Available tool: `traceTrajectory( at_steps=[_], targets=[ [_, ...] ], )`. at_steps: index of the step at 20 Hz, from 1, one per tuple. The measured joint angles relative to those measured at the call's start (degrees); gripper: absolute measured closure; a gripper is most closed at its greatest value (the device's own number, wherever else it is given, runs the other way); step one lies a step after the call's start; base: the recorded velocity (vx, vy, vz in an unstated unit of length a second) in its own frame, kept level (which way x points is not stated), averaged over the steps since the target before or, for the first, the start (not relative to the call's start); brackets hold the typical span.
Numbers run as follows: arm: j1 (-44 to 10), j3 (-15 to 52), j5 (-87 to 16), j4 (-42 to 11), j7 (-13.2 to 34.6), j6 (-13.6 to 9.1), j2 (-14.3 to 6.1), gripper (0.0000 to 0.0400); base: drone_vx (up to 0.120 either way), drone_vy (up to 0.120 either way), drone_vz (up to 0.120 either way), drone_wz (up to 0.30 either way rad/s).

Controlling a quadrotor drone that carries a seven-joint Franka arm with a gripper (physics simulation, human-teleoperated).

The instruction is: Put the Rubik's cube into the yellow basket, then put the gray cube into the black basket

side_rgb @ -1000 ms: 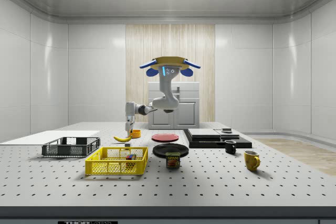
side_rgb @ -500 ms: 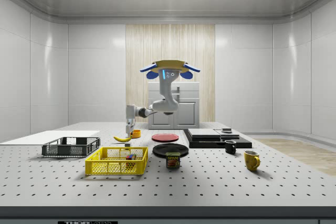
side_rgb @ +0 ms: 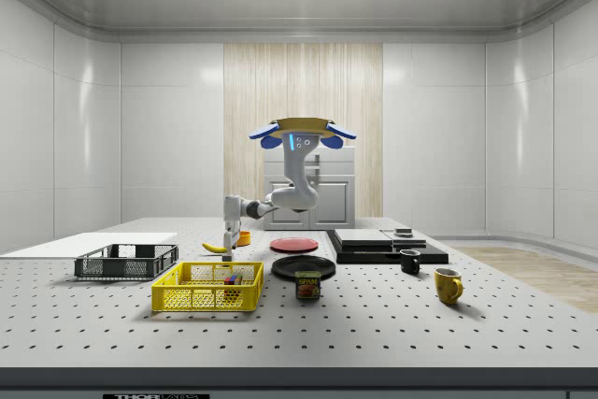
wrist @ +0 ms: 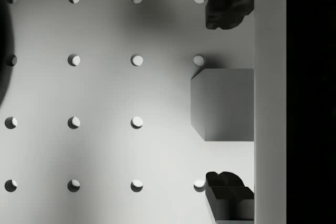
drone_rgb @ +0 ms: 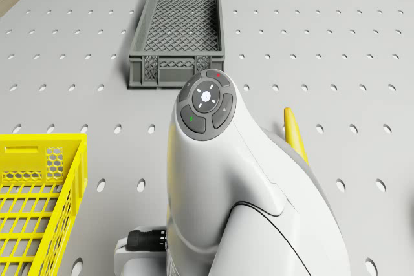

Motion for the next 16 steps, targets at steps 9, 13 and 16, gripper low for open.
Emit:
traceTrajectory(
  at_steps=[9,13,16],
  targets=[
    [-3.37,-0.73,-0.5,3.34,0.14,0.74,0.21,0.0,0.0,0.0,0.0,0.0],
    [-4.04,-2.5,-2.06,4.13,0.2,1.59,0.23,0.0,0.0,0.0,0.0,0.0],
    [-4.37,-3.45,-2.9,4.53,0.23,2.03,0.26,0.0,0.0,0.0,0.0,0.0]
  ],
)
